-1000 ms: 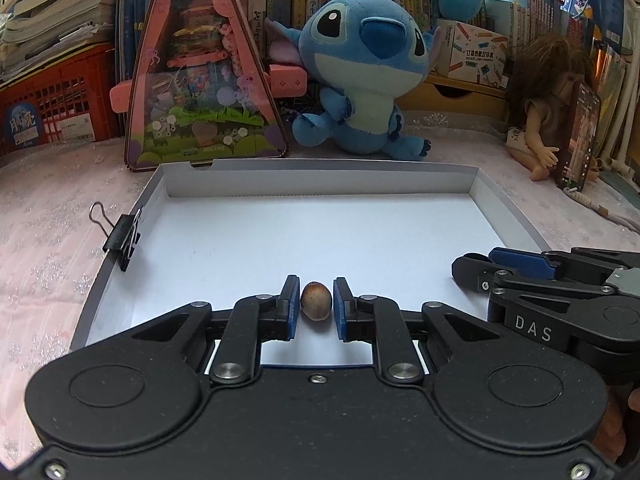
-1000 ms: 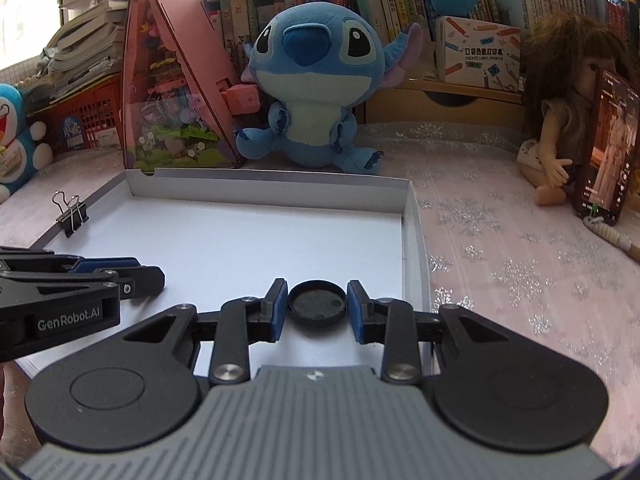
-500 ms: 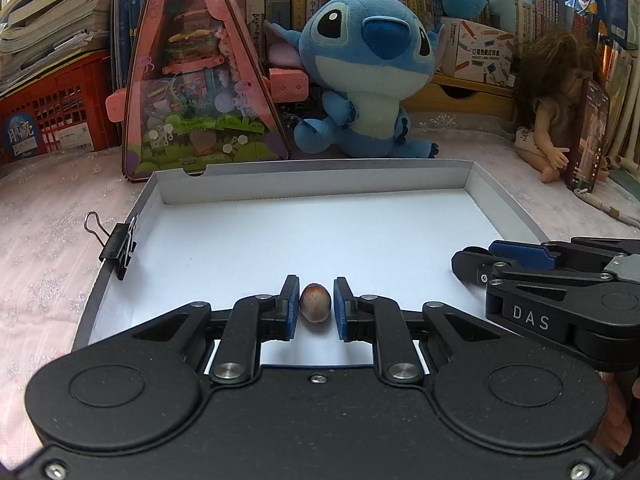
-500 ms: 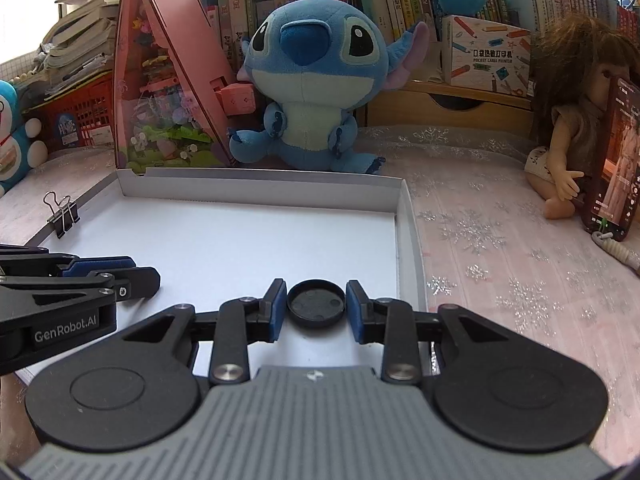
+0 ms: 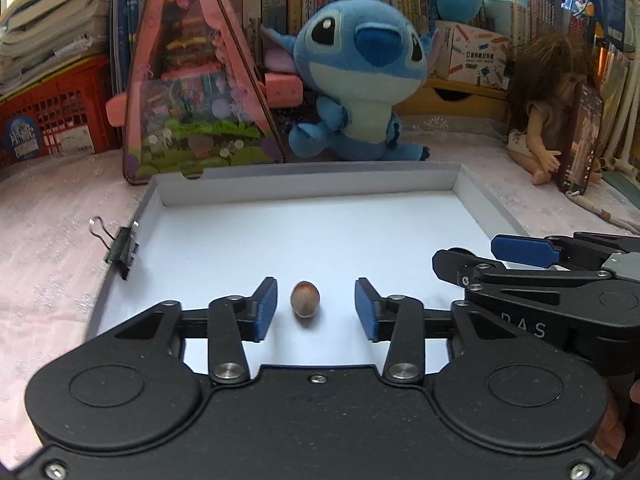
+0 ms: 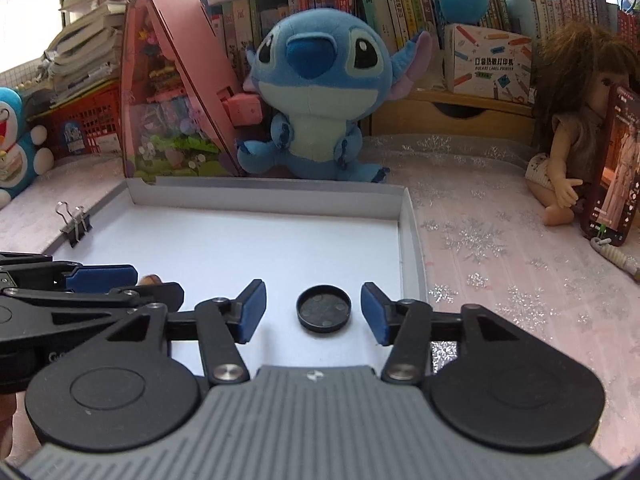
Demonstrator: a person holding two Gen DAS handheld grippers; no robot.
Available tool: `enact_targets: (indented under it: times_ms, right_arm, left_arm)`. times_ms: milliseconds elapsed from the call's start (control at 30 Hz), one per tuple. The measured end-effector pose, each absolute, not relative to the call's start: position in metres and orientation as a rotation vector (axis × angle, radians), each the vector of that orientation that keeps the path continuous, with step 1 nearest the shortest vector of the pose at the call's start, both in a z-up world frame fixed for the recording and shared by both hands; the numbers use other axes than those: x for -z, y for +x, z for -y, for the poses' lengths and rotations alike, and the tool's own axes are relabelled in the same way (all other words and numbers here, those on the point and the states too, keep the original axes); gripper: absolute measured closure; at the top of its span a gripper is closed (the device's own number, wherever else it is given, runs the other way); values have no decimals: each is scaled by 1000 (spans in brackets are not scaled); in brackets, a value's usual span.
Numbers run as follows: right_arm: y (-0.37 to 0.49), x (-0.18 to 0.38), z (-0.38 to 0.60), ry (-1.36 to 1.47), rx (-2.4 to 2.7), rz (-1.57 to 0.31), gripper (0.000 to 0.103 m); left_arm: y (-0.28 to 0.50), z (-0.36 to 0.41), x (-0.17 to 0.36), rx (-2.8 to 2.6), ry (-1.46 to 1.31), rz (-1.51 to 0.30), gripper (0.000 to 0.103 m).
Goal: Organize rigid objects
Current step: 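Carry nut and lid into the white tray and open both grippers, then grasp the blue plastic clip with the left gripper while the right grasps another black lid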
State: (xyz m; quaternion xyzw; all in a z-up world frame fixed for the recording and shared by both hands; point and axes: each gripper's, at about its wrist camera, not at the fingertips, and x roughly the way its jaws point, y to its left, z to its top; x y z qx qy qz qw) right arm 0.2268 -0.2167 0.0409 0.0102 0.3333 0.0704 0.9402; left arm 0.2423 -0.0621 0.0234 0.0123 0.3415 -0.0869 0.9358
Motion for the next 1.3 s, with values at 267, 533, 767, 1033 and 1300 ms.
enact_targets:
  times_ms: [267, 533, 767, 1033, 1300]
  right_arm:
    - [202, -61, 214, 16, -151, -639, 23]
    - [169, -78, 213, 25, -182, -590, 15]
    - [134, -86, 210, 19, -218, -551, 11]
    - [100, -86, 207, 11, -258, -526, 7]
    - [72, -83, 205, 2, -276, -505, 4]
  left_arm:
    - [220, 43, -45, 184, 5, -672, 48]
    - [184, 22, -56, 230, -40, -630, 33]
    - [150, 15, -61, 254, -26, -591, 28]
    - [114, 8, -57, 293, -34, -584, 26]
    - [87, 6, -50, 310, -32, -575, 26]
